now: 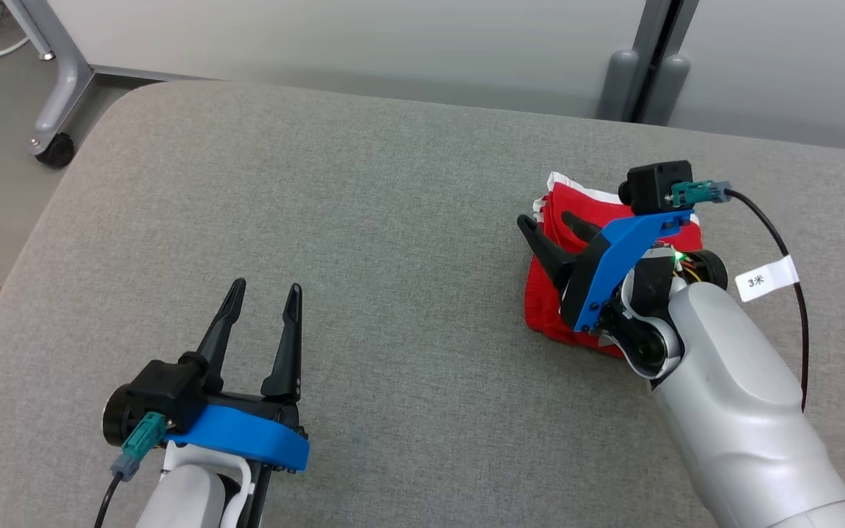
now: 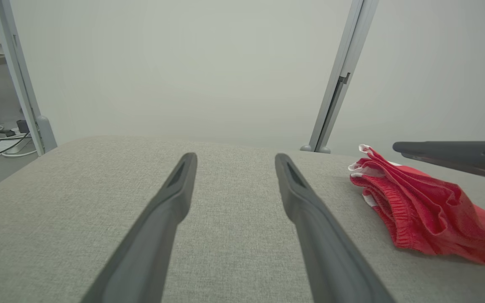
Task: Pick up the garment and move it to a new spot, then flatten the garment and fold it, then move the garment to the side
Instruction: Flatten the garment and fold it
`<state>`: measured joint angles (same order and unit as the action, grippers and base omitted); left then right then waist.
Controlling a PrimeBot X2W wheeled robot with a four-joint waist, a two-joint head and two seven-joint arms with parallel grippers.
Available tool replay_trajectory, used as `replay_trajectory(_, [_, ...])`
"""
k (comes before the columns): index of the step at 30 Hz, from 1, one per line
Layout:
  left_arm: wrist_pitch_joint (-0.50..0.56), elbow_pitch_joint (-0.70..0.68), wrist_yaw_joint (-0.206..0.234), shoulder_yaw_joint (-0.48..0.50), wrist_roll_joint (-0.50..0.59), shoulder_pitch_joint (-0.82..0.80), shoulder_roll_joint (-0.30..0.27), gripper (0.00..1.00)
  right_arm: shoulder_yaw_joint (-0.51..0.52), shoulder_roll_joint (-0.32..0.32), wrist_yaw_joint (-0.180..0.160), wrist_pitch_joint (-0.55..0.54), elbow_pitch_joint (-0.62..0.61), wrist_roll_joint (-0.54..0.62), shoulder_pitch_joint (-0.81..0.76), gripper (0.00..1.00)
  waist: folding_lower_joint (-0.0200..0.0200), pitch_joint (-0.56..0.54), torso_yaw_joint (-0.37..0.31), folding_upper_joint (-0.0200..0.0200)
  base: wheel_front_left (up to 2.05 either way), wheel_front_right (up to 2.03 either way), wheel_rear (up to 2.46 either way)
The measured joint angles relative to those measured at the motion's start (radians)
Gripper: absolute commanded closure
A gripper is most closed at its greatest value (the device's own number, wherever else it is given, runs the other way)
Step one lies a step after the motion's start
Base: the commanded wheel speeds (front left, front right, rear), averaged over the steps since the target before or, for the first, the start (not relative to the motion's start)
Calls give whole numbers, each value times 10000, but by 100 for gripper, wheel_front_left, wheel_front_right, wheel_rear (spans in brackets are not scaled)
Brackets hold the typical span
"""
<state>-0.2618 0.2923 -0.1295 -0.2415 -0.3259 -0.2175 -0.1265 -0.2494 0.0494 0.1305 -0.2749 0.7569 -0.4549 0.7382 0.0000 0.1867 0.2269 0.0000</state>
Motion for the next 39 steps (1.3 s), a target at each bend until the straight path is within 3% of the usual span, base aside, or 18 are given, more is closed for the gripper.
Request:
replay_trajectory(3, [0, 19, 0, 79, 0, 150, -4, 0, -188, 0, 0, 382, -600, -848, -1, 0, 0, -174, -147, 0, 0, 0, 0])
replay_trajectory(6, [0, 12, 0, 226, 2, 250, -19, 0, -27, 182, 2, 878, -1358, -995, -83, 0, 0, -401, -326, 0, 0, 0, 0])
replay_trajectory(11, [0, -35, 0, 412, 13, 560, -19, 0, 823, 1501, 0, 1360, -2100, -305, -1030, 0, -1, -787, -664, 0, 0, 0, 0])
replay_trajectory(14, [0, -69, 0, 493, 40, 662, -29, 0, 1421, 1854, 0, 1396, -2201, 316, -1684, 0, -1, -936, -843, 0, 0, 0, 0])
replay_trajectory(18, [0, -98, 0, 527, 81, 704, -33, 0, 1687, 1843, 0, 1557, -2174, 1191, -2429, 0, -1, -922, -965, 0, 0, 0, 0])
replay_trajectory(21, [0, -96, 0, 502, 86, 657, -50, 0, 1465, 1478, 0, 1835, -1985, 1785, -2620, 0, 0, -783, -988, 0, 0, 0, 0])
replay_trajectory(22, [0, -94, 0, 485, 86, 612, -59, 0, 1325, 1312, 2, 1944, -1879, 1965, -2639, 50, 0, -734, -983, 0, 0, 0, 0])
replay_trajectory(23, [0, -94, 0, 449, 86, 541, -73, 0, 1212, 1143, 2, 2034, -1739, 2174, -2638, 67, 0, -679, -974, 0, 0, 0, 0])
replay_trajectory(24, [0, -96, 0, 428, 86, 472, -84, 0, 1074, 1003, 2, 2115, -1576, 2399, -2616, 100, 0, -624, -957, 0, 0, 0, 0])
replay_trajectory(29, [0, -86, 0, 286, 73, 262, -136, 0, 401, 428, 2, 2422, -408, 3066, -2038, 100, 0, -412, -757, 0, 0, 0, 0])
replay_trajectory(33, [0, -35, 0, 148, 33, 214, -138, 0, -665, 102, 2, 2587, 209, 2894, -1755, 100, 1, -377, -509, 0, 0, 0, 0])
replay_trajectory(36, [0, -19, 0, 157, 12, 197, -148, 0, -1737, 2, 2, 2476, 376, 2220, -1759, 100, 0, -406, -441, 0, 0, 0, 0])
replay_trajectory(39, [-2, -12, 0, 314, 2, 222, -150, 0, -3055, 15, 0, 2209, -10, 660, -1972, 100, 0, -461, -479, 0, 0, 0, 0])
